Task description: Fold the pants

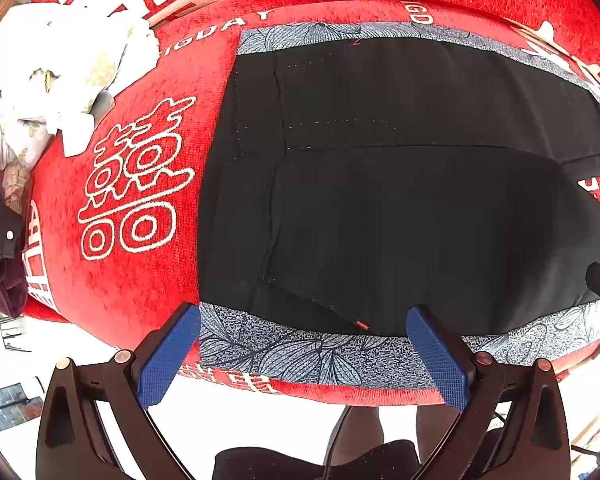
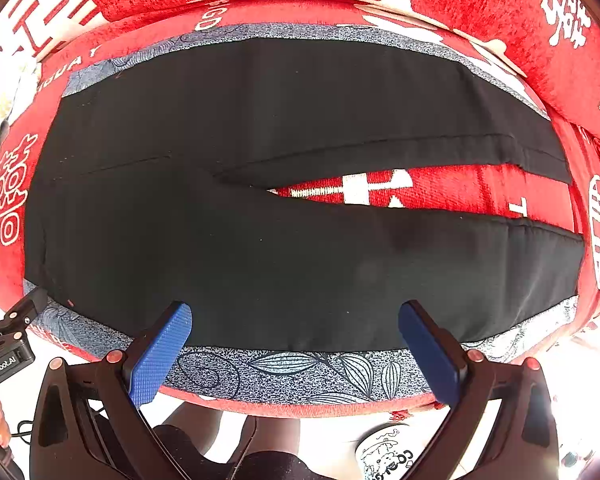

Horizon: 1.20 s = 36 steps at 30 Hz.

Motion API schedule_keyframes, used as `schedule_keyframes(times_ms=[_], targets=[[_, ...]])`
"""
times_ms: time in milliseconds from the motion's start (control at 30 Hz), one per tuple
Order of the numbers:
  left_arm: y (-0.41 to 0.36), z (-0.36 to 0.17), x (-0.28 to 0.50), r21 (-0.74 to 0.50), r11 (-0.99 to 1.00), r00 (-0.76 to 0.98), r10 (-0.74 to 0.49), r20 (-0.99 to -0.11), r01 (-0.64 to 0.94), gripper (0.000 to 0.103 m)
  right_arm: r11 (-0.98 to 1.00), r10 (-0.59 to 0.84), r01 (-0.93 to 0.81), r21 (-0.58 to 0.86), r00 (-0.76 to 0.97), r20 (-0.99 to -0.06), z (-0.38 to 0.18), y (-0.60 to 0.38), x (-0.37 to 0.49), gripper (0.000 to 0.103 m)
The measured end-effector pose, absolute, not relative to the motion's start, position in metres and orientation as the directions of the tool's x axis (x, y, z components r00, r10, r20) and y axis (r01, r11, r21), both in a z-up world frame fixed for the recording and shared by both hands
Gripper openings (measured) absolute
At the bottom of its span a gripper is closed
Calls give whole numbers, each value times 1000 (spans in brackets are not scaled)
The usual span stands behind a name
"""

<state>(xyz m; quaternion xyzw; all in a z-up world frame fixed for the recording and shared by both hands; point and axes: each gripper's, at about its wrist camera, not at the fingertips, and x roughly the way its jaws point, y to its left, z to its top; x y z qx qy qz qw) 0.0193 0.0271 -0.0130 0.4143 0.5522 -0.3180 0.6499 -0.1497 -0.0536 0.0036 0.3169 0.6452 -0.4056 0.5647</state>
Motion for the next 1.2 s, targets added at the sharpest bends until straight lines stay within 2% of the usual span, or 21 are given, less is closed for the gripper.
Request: schedule_keyframes(times_ms=[400,633,733,1000,1033,1067,1133,1200], targets=[[36,-16,23,182,466,182,45,-982,866,103,466,-45,871,-159,-156,-987,1,-51,-151,103],[39,-14,26,133,485,141,19,-990,864,103,444,-30,893,-76,-70,-997,8,-49,-152,103],[44,-15,31,70,509,83,-2,-997,858,103,438,-13,899,-14,-9,-1000,11,-45,-152,103],[82,-24,62,-104,611,-95,-47,-994,785,103,364,147,884,294,258,-955,5,-32,-156,102],[86,-24,63,-122,618,-117,-48,-992,777,103,355,168,876,327,284,-944,3,-29,-155,98],[91,-25,67,-140,626,-132,-60,-989,767,103,350,185,867,354,306,-934,1,-25,-154,85],[98,-25,70,-176,632,-164,-77,-983,755,103,325,253,837,440,371,-893,-6,-16,-152,67],[107,-30,73,-232,636,-214,-107,-971,736,103,267,308,820,507,425,-851,-17,-8,-158,66]])
